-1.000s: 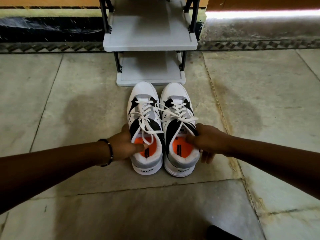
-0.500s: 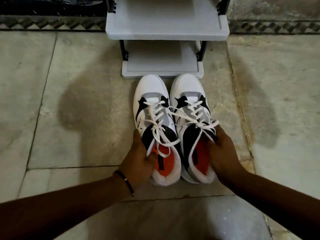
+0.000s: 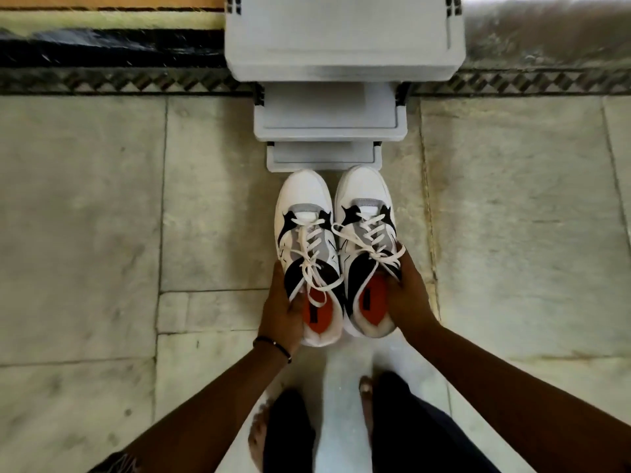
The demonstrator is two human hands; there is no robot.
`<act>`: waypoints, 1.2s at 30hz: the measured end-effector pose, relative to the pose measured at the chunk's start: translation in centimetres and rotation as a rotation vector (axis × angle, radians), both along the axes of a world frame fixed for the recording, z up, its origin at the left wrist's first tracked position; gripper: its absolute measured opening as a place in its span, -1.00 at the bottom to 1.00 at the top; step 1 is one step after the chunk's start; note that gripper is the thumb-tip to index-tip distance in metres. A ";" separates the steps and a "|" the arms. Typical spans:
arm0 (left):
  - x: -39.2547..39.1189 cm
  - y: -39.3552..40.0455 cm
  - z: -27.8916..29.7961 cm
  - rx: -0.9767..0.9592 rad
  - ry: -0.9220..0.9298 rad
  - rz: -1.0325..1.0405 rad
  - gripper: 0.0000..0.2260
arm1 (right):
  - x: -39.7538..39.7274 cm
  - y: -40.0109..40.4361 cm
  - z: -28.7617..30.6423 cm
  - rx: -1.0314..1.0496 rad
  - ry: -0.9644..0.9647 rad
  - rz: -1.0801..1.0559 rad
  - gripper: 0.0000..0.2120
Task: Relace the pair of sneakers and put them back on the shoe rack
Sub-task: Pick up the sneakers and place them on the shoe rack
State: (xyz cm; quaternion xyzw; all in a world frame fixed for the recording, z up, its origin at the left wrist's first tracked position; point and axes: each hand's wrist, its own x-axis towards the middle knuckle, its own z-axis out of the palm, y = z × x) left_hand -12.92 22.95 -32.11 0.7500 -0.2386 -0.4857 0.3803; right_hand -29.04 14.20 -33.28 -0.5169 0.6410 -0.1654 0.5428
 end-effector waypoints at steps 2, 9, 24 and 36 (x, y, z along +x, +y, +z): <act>0.5 1.3 4.6 0.008 0.019 -0.017 -0.50 | -0.2 1.3 4.8 0.020 -0.019 -0.012 -0.51; 1.2 3.7 20.3 0.041 0.026 -0.060 -0.42 | 0.1 4.5 20.7 0.023 -0.069 -0.054 -0.37; 6.2 -3.6 28.6 -0.059 -0.118 -0.084 -0.50 | 4.6 -2.3 29.3 -0.079 -0.098 -0.034 -0.48; 10.3 -19.6 24.9 -0.040 -0.193 -0.091 -0.48 | 8.8 -19.4 25.5 -0.090 -0.063 0.011 -0.48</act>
